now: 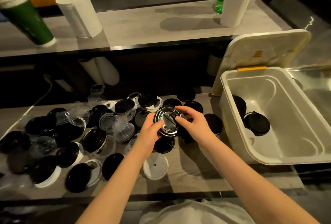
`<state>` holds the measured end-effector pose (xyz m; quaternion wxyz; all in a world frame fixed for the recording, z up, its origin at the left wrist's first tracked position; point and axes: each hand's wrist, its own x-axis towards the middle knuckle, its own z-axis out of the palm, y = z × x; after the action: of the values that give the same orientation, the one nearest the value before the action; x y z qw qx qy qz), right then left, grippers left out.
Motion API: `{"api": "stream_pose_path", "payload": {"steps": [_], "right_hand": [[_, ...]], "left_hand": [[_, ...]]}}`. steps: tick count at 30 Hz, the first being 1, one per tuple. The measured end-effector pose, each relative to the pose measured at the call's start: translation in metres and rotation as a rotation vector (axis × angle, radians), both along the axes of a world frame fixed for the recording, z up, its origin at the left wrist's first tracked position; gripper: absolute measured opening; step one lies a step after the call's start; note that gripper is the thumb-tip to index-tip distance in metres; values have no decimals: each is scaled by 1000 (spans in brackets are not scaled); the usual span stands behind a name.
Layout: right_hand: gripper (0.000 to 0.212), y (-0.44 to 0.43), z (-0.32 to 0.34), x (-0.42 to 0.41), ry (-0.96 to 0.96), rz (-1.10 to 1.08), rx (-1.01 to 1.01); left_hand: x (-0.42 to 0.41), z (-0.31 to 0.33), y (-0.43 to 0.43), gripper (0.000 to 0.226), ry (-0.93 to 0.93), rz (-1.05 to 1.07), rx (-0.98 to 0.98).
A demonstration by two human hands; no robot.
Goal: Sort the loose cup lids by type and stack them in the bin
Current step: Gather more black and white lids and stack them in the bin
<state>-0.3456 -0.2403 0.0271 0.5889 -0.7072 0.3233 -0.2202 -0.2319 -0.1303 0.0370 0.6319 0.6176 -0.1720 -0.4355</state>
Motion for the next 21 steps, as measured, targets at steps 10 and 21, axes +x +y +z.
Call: {"api": "stream_pose_path", "payload": {"steps": [10, 21], "right_hand": [[35, 16, -36, 35, 359, 84, -29], [87, 65, -96, 62, 965, 191, -461]], "left_hand": [[53, -16, 36, 24, -195, 207, 184], [102, -27, 75, 24, -279, 353, 225]]}}
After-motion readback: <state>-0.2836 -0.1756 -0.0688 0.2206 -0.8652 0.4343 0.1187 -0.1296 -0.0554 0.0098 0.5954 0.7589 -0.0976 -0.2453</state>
